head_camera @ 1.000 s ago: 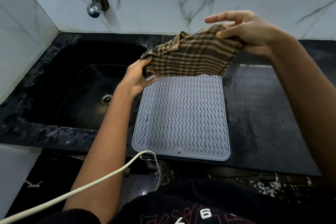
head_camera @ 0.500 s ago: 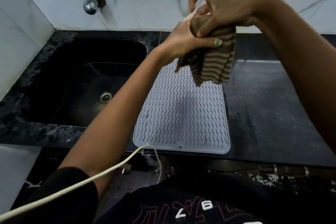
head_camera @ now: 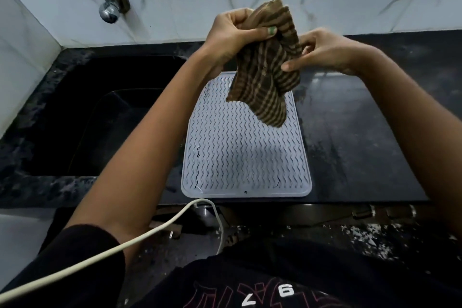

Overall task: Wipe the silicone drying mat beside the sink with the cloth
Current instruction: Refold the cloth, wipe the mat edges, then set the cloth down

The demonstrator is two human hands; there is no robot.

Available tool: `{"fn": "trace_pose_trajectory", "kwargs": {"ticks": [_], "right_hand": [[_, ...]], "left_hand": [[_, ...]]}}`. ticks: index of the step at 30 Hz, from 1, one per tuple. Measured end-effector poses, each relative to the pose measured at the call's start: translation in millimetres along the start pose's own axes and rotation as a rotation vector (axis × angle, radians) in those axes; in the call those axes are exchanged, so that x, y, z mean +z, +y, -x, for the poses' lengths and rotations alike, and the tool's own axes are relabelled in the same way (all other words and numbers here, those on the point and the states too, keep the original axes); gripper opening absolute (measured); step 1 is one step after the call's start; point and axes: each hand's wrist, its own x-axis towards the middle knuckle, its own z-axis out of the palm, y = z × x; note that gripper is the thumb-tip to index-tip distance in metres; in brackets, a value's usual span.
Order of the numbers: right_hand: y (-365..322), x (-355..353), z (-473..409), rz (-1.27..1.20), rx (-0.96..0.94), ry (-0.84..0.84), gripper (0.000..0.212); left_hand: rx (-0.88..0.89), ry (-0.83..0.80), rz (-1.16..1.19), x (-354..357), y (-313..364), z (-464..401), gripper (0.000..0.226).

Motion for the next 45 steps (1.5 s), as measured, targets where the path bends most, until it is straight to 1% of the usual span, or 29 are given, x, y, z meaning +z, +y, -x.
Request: {"fn": "trace_pose_trajectory", "kwargs": {"ticks": [5, 6, 9, 11, 13, 14, 17, 19, 20, 23, 25, 28, 30, 32, 33, 35, 37, 38, 39, 40, 41, 42, 43, 44, 45], "right_hand": [[9, -23, 20, 0.102, -0.011, 0.101, 0.017], [9, -29, 26, 0.124, -0.018, 0.106, 0.019], [13, -50, 44, 0.143, -0.03, 0.09, 0.027], [19, -64, 54, 0.18, -0.052, 0.057, 0.034], [29, -74, 65, 0.209, -0.047, 0.012, 0.032], [34, -78, 71, 0.218, -0.038, -0.015, 0.03], [50, -84, 84, 0.18, 0.0, -0.057, 0.028], [63, -91, 97, 0.137, -0.017, -0.049, 0.015], [69, -92, 104, 0.111, -0.029, -0.032, 0.013], [79, -94, 123, 0.004, -0.065, -0.009, 0.023], [86, -91, 139, 0.011, -0.079, -0.063, 0.028], [106, -67, 164, 0.179, -0.1, -0.19, 0.029], [126, -35, 178, 0.3, -0.073, -0.353, 0.029], [150, -1, 190, 0.352, 0.028, -0.546, 0.026], [162, 13, 194, 0.351, 0.082, -0.609, 0.024], [182, 29, 198, 0.324, 0.156, -0.644, 0.023], [192, 30, 197, 0.272, 0.217, -0.61, 0.021], [195, 27, 195, 0.231, 0.236, -0.571, 0.019], [198, 24, 191, 0.176, 0.24, -0.494, 0.016], [200, 21, 186, 0.107, 0.238, -0.369, 0.014], [201, 19, 181, 0.043, 0.233, -0.209, 0.017], [204, 19, 176, 0.003, 0.229, -0.039, 0.026], [208, 19, 172, 0.017, 0.219, 0.121, 0.037], [211, 21, 169, 0.081, 0.201, 0.255, 0.046], [213, 26, 168, 0.152, 0.165, 0.375, 0.048]], "left_hand": [[-0.056, -0.012, 0.038, 5, -5, 6, 0.022], [-0.056, -0.028, 0.034, 8, -4, 8, 0.022], [-0.053, -0.077, 0.017, 19, 2, 15, 0.026], [-0.066, -0.082, 0.016, 30, 6, 20, 0.035], [-0.09, -0.081, 0.013, 48, 7, 25, 0.044], [-0.098, -0.076, 0.008, 58, 6, 27, 0.045], [-0.113, -0.031, 0.011, 88, 1, 31, 0.039], [-0.111, 0.014, 0.014, 110, -2, 32, 0.033], [-0.107, 0.027, 0.015, 118, -4, 34, 0.03], [-0.086, 0.022, 0.012, 134, -7, 45, 0.023], [-0.098, -0.024, -0.003, 145, -12, 61, 0.019], [-0.179, -0.165, -0.097, 162, -36, 93, 0.02], [-0.312, -0.315, -0.184, 173, -59, 117, 0.006], [-0.459, -0.448, -0.249, 186, -85, 139, 0.019], [-0.528, -0.495, -0.291, 192, -96, 148, 0.018], [-0.642, -0.548, -0.356, 202, -111, 158, 0.019], [-0.69, -0.523, -0.349, 204, -116, 157, 0.018], [-0.679, -0.47, -0.327, 205, -115, 153, 0.018], [-0.64, -0.373, -0.297, 205, -116, 148, 0.018], [-0.585, -0.229, -0.258, 206, -116, 142, 0.019], [-0.526, -0.058, -0.233, 208, -117, 136, 0.023], [-0.471, 0.105, -0.258, 211, -120, 131, 0.031], [-0.412, 0.226, -0.364, 215, -122, 126, 0.04], [-0.356, 0.294, -0.531, 219, -125, 123, 0.047], [-0.291, 0.328, -0.685, 224, -129, 121, 0.049]]}}
